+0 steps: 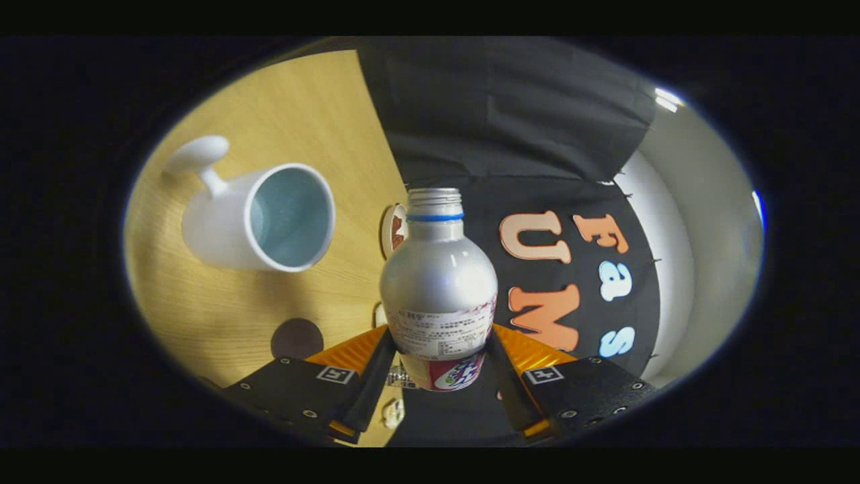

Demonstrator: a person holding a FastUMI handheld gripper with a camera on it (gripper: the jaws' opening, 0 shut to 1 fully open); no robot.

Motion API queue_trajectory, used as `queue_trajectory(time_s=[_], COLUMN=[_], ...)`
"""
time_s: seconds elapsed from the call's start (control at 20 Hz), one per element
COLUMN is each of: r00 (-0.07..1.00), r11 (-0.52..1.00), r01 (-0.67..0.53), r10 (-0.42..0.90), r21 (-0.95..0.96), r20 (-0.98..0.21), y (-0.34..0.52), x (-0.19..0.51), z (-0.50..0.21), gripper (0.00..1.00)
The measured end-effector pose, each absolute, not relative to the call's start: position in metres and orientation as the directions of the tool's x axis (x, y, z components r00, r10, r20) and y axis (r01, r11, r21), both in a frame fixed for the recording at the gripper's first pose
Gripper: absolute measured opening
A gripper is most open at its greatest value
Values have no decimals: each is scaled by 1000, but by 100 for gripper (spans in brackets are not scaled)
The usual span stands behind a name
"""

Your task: Take the bottle from table, then pour the juice into the cup, finally place the bottle on the coaster

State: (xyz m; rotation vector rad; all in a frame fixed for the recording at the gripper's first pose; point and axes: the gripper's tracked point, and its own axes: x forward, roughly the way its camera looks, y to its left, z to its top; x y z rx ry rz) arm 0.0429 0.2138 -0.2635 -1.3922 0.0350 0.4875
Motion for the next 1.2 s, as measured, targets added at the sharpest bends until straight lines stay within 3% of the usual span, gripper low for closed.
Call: queue_trajectory(time_s=[0.3, 0.6, 0.85, 1.2], r00=[919, 909, 908, 871], r11=[400, 729, 874, 944], r01=[-376, -413, -379, -325], r10=[274, 297, 288, 279], r21=[-836, -545, -303, -49], r20=[-282, -292, -306, -403], y=[204, 198, 179, 165], x=[58, 76, 82, 82], z=[-236, -223, -232, -276], gripper=[77, 77, 77, 77])
